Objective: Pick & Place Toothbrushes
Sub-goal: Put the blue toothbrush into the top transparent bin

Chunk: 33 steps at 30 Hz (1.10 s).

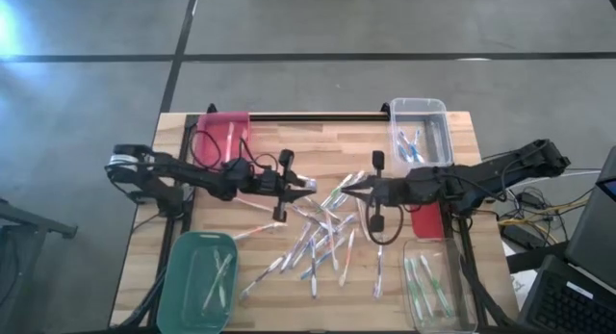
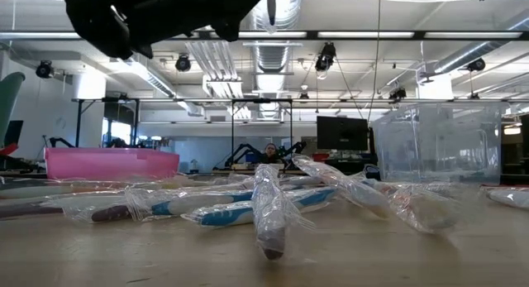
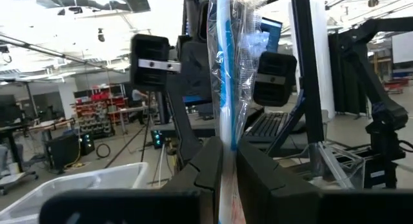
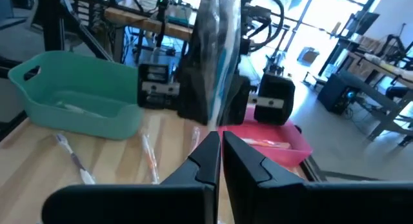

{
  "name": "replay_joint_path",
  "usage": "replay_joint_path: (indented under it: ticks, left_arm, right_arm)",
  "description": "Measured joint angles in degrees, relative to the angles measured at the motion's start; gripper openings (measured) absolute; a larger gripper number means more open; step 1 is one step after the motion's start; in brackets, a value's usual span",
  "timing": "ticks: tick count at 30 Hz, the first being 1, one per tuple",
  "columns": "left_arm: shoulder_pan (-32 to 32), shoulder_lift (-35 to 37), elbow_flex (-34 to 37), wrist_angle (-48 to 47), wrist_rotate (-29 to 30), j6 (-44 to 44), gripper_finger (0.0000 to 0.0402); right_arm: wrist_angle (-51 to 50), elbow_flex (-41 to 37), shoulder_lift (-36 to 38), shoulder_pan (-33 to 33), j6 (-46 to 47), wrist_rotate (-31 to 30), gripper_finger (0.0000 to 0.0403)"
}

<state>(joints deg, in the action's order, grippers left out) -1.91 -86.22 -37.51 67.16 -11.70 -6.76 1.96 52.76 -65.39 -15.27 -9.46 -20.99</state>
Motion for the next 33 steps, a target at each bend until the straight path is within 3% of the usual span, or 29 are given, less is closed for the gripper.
replay_joint_path:
  ticks: [6, 23, 33]
  left_arm:
    - [0.25, -2.51, -3.08, 0.19, -0.27, 0.11, 0.0037]
    - [0.26, -8.38, -11.61, -0.22, -0.26, -2.73, 0.0037]
    - [0.26, -12.57, -18.84, -5.25, -0.26, -4.11, 0.0037]
  right_arm:
    - [0.11, 1.13, 0.0, 0.28, -1.09, -0.02, 0.0036]
    - [0.44, 1.33, -0.02, 1.68, -1.26, -0.17, 0.0145]
    - [0.5, 1.34, -0.02, 1.68, -1.18, -0.15, 0.0178]
